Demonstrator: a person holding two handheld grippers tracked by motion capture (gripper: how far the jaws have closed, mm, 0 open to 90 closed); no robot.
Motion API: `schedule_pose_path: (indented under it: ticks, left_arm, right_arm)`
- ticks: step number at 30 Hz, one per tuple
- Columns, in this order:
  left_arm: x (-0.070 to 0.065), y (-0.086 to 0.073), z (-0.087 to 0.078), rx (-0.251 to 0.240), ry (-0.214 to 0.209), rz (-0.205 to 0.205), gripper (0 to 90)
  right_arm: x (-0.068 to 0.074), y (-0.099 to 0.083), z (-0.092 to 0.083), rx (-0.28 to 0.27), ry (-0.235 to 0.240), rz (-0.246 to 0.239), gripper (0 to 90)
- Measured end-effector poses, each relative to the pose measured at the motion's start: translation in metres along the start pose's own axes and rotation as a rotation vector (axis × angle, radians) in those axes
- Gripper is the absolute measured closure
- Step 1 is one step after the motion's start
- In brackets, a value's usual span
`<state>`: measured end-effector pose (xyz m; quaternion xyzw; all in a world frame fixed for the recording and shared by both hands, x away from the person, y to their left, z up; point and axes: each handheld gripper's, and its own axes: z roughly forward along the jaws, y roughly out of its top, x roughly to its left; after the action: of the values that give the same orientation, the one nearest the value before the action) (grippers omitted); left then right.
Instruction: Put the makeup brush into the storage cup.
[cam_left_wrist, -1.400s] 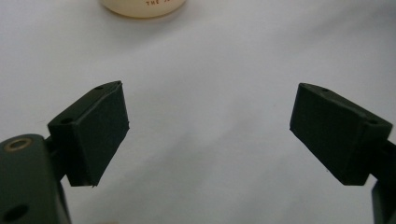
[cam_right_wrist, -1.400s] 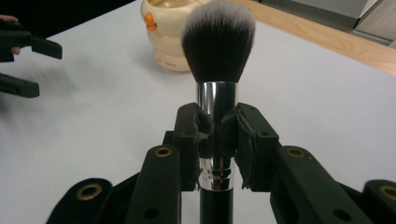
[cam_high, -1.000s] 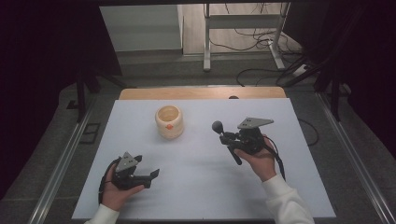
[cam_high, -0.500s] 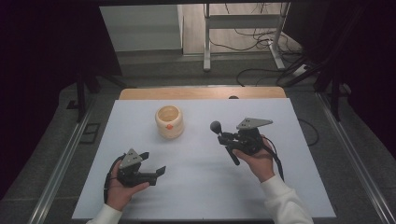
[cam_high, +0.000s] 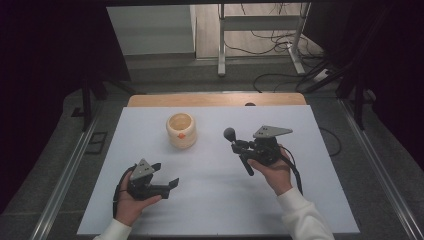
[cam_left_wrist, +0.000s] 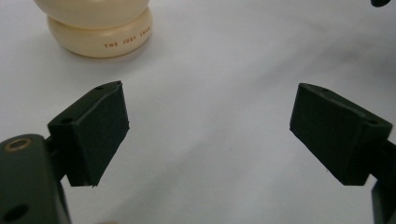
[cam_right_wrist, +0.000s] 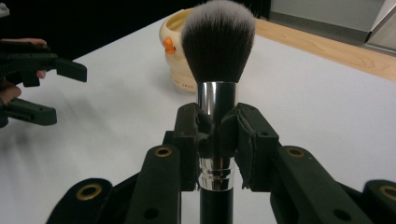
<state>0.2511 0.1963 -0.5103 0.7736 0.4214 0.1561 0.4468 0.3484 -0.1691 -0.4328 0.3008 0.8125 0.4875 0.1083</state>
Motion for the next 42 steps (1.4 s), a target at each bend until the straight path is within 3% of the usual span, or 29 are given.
schedule_pose_path:
  ticks: [2, 7, 18, 42]
  left_arm:
    - [0.000, -0.001, -0.001, 0.000, 0.002, -0.005, 12.5]
    - [0.003, -0.003, -0.002, 0.004, 0.008, 0.000, 12.5]
    - [0.010, -0.007, -0.008, -0.002, 0.007, -0.009, 12.6]
    - [0.011, -0.011, -0.009, 0.006, 0.009, -0.022, 12.7]
  right_arm:
    - [0.003, 0.004, 0.001, -0.019, 0.007, 0.016, 71.4]
    - [0.011, 0.019, 0.006, -0.050, 0.003, -0.008, 71.4]
    - [0.017, 0.041, 0.033, -0.088, 0.014, 0.014, 71.4]
    - [0.012, 0.061, 0.054, -0.161, 0.006, 0.065, 71.4]
